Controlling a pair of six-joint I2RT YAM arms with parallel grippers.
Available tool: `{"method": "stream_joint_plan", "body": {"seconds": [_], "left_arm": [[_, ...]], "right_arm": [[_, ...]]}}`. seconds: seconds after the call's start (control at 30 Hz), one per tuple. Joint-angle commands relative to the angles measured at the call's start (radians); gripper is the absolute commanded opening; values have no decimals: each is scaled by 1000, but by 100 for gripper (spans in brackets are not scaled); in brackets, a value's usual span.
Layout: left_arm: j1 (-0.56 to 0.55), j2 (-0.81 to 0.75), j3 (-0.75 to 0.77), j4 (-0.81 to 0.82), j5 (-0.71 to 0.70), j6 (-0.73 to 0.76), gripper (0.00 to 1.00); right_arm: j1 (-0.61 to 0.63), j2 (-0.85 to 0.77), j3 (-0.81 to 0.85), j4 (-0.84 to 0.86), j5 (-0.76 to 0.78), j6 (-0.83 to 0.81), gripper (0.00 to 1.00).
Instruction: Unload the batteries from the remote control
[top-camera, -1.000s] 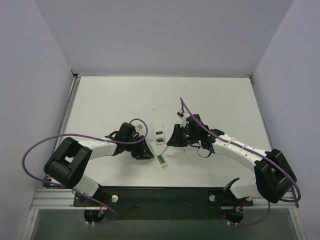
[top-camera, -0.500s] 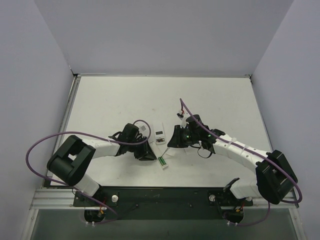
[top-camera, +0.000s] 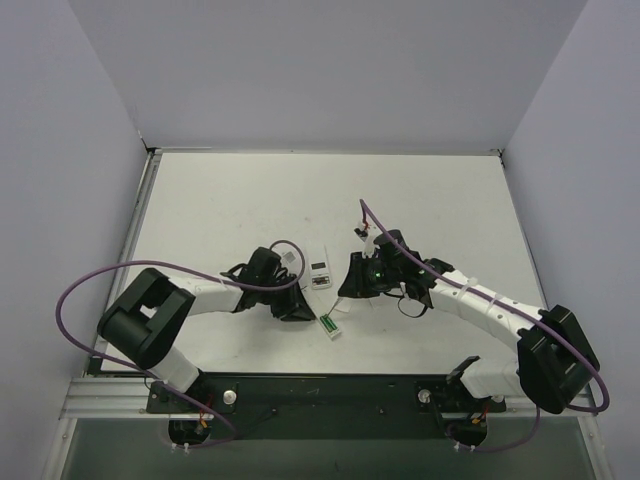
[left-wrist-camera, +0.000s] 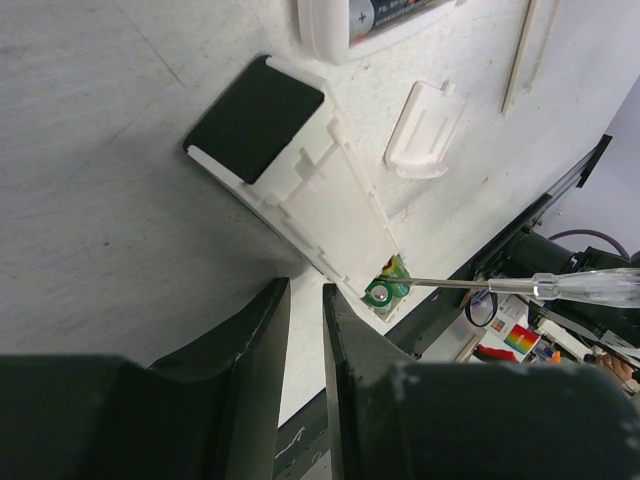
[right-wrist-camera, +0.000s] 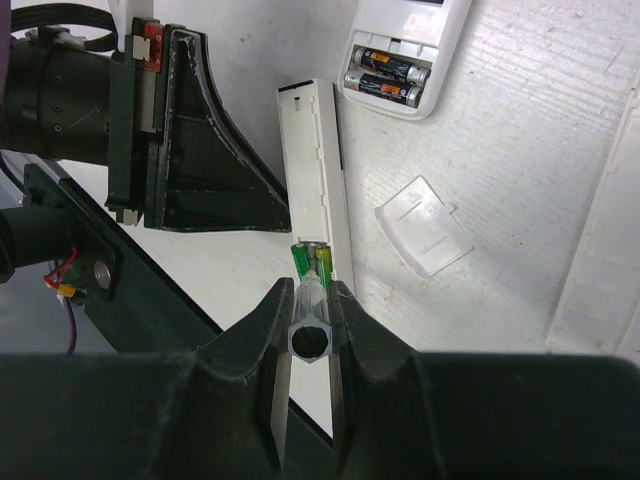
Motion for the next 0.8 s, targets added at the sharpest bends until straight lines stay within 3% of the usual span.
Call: {"method": "stream_joint_plan", "body": {"seconds": [0.0, 0.77], "left_arm": [[-31, -2, 28, 35, -15, -13, 30], [-85, 40, 43, 58, -32, -42, 29]], "right_arm": [[3, -28, 17, -17, -18, -23, 0], [-6, -53, -15, 20, -62, 2, 0]]}}
